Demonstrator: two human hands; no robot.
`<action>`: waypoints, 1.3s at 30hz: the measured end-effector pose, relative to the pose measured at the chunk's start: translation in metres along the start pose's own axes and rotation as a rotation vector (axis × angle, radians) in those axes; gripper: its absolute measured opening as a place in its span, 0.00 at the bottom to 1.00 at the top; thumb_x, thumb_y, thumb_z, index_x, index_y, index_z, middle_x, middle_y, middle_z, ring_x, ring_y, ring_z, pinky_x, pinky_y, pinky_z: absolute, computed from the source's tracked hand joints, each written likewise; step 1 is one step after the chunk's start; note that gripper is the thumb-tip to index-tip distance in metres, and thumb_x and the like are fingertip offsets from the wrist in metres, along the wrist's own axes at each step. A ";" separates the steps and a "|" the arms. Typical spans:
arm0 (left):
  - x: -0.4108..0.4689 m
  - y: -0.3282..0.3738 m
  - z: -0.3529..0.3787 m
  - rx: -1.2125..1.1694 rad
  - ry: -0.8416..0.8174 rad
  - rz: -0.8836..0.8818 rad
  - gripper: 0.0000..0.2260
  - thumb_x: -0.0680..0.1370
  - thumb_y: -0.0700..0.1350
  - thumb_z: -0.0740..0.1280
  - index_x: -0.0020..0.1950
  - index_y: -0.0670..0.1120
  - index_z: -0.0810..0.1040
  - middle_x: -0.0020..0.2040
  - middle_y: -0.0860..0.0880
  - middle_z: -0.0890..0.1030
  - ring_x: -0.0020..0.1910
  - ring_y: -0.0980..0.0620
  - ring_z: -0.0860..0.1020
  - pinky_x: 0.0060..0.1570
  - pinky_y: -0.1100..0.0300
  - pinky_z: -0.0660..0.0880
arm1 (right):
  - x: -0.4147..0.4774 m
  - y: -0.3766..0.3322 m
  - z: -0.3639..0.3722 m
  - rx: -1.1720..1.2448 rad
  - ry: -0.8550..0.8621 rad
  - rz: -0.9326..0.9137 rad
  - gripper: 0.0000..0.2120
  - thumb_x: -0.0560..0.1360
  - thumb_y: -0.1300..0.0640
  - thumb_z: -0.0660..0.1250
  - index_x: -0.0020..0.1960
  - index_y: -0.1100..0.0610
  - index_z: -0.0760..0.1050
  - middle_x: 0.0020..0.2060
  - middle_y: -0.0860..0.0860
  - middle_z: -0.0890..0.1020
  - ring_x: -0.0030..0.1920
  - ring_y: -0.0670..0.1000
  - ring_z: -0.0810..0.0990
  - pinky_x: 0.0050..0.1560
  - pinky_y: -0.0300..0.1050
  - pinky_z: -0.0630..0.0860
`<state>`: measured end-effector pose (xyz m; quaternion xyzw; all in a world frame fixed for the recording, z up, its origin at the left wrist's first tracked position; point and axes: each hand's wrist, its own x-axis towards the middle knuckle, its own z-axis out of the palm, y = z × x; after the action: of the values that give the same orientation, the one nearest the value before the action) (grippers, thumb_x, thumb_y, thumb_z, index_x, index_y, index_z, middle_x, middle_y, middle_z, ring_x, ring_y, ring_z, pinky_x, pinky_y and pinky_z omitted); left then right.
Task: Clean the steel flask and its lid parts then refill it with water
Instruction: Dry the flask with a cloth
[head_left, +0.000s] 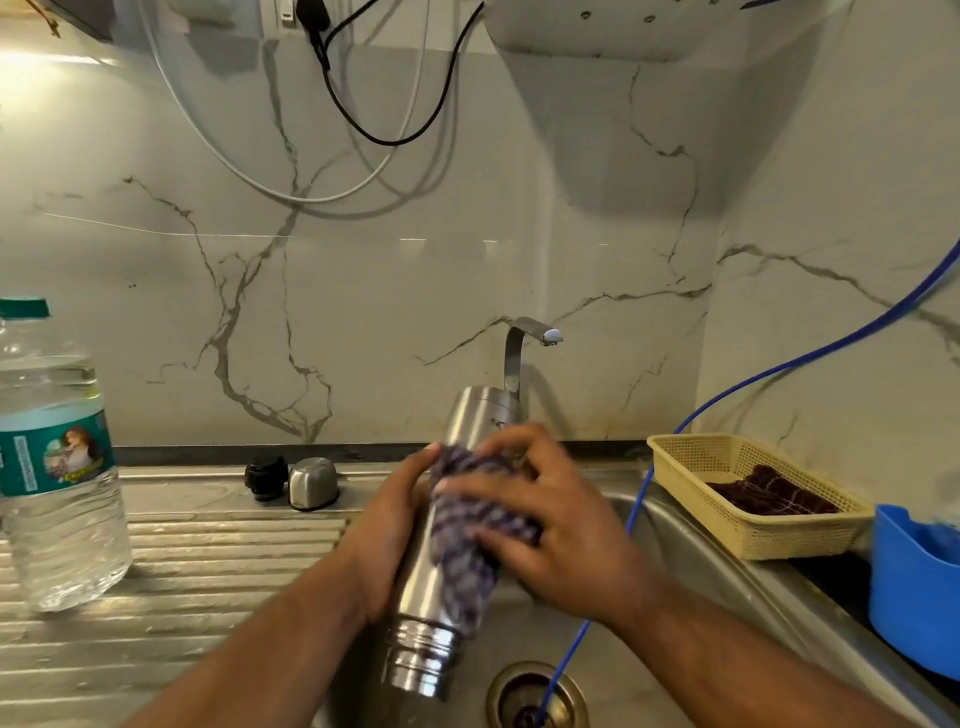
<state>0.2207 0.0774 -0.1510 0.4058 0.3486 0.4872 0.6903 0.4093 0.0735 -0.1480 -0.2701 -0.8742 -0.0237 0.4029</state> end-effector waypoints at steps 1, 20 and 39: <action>0.002 0.001 -0.005 -0.019 -0.001 0.001 0.28 0.78 0.61 0.63 0.58 0.37 0.84 0.51 0.35 0.83 0.45 0.39 0.82 0.53 0.48 0.77 | -0.002 -0.002 0.001 -0.054 -0.080 -0.113 0.19 0.77 0.44 0.70 0.68 0.35 0.74 0.68 0.40 0.66 0.66 0.39 0.69 0.62 0.38 0.75; -0.005 0.001 -0.003 0.063 0.013 -0.041 0.30 0.76 0.64 0.68 0.65 0.40 0.81 0.61 0.33 0.82 0.56 0.36 0.81 0.62 0.41 0.76 | 0.004 0.009 -0.010 -0.001 -0.160 0.009 0.20 0.76 0.45 0.72 0.66 0.31 0.75 0.67 0.31 0.62 0.66 0.36 0.68 0.65 0.36 0.74; -0.004 -0.008 0.012 0.194 0.025 -0.051 0.28 0.70 0.63 0.73 0.55 0.40 0.86 0.52 0.38 0.86 0.48 0.39 0.84 0.63 0.37 0.76 | 0.008 0.040 -0.021 0.150 0.265 0.293 0.21 0.71 0.56 0.79 0.57 0.35 0.82 0.59 0.39 0.73 0.62 0.40 0.75 0.67 0.38 0.72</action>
<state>0.2330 0.0692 -0.1532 0.4557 0.4127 0.4385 0.6555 0.4397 0.1060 -0.1353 -0.3580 -0.7643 0.0651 0.5323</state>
